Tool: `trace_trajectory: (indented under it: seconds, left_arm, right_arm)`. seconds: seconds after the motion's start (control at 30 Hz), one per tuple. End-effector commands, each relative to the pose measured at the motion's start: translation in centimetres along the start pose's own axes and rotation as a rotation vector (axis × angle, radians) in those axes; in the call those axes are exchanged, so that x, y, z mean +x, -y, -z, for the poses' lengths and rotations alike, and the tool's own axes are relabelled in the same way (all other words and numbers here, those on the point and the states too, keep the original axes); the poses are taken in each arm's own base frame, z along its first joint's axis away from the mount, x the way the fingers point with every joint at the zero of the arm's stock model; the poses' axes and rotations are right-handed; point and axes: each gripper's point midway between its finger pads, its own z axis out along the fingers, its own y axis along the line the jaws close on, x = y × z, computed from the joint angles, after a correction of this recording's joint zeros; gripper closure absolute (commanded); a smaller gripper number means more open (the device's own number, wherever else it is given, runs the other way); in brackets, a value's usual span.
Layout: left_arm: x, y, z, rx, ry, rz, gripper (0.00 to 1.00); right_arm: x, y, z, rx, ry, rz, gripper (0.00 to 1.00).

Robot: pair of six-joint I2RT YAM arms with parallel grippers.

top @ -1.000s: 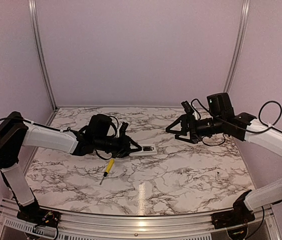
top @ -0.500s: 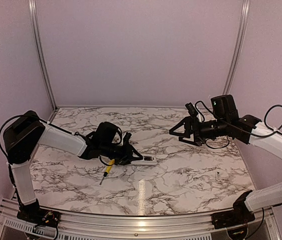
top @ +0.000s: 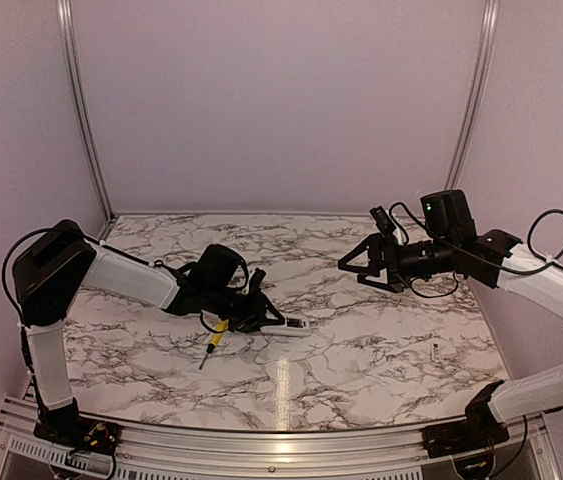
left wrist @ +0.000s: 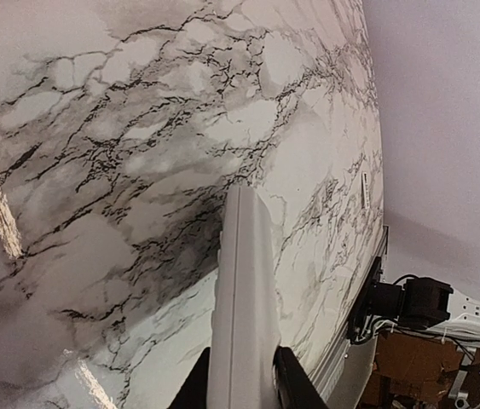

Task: Unload the batteries from the remote control

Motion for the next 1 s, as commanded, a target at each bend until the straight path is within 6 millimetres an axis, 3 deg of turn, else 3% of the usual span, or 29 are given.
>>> trace_trajectory:
  seconds: [0.0, 0.4, 0.97]
  left_arm:
    - [1.6, -4.3, -0.9, -0.154, -0.051, 0.043, 0.93]
    - [1.2, -5.5, -0.2, -0.261, -0.052, 0.036, 0.63]
    - [-0.7, -5.5, 2.5, -0.436, -0.005, -0.036, 0.47]
  right_arm:
    - [-0.4, 0.1, 0.2, 0.015, 0.009, 0.004, 0.06]
    - [-0.3, 0.2, -0.3, 0.009, -0.018, 0.011, 0.06]
    - [-0.1, 0.2, -0.3, 0.017, -0.035, 0.033, 0.06]
